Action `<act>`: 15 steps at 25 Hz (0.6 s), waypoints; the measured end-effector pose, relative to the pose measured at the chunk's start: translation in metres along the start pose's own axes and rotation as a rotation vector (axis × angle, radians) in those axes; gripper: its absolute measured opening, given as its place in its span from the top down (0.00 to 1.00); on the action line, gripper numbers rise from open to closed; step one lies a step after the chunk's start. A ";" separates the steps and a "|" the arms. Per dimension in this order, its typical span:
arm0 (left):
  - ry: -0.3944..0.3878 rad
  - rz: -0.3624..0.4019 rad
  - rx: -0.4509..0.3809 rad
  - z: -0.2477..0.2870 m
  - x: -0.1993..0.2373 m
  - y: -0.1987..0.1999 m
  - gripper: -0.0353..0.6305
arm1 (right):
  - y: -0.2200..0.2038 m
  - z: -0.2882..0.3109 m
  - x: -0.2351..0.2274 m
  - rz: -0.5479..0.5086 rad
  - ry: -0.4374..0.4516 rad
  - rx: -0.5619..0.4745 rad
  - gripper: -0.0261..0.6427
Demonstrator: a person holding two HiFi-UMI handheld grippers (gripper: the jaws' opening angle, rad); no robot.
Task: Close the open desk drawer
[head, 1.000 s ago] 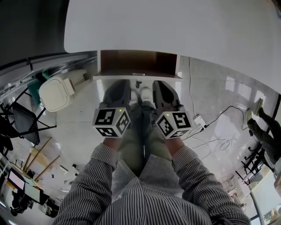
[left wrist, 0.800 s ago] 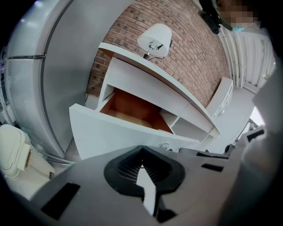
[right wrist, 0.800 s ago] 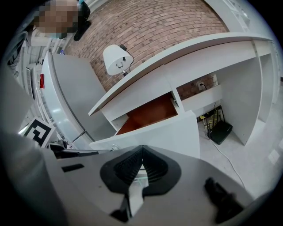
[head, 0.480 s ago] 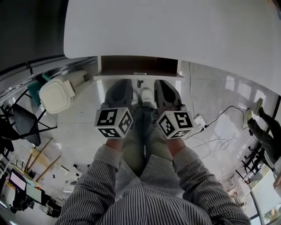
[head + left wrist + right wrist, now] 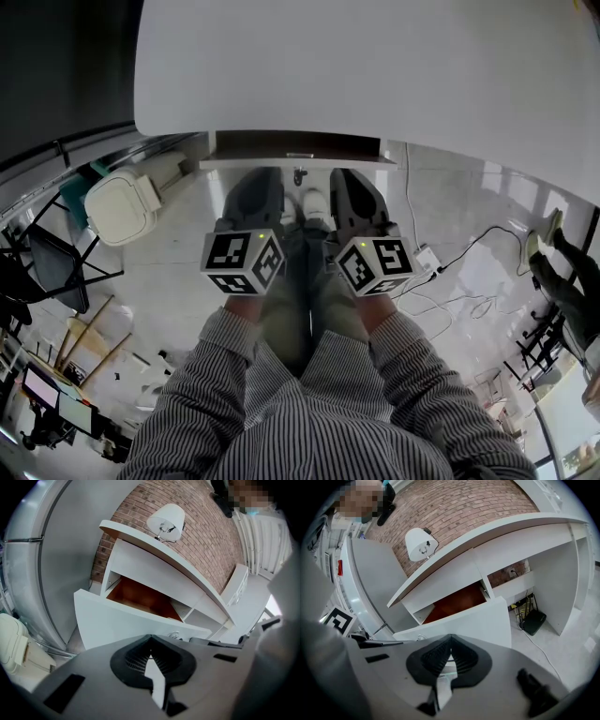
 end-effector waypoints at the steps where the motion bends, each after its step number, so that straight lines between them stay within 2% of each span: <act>1: -0.001 0.001 -0.001 0.002 0.000 0.001 0.93 | 0.001 0.002 -0.001 0.000 0.001 -0.002 0.94; 6: -0.011 0.041 0.002 0.011 0.002 0.008 0.93 | 0.006 0.012 -0.001 -0.008 -0.002 -0.013 0.94; 15: -0.018 0.051 -0.014 0.031 0.004 0.022 0.93 | 0.019 0.032 -0.004 -0.029 -0.017 -0.026 0.94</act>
Point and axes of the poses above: the fingertips, and each gripper's own axes: z forward along the fingers, x to its left, y out of its top, the point moved 7 cm from there along -z, backward along the fingers, and after that the axes turned 13 degrees about -x, right-handed, at the moved point
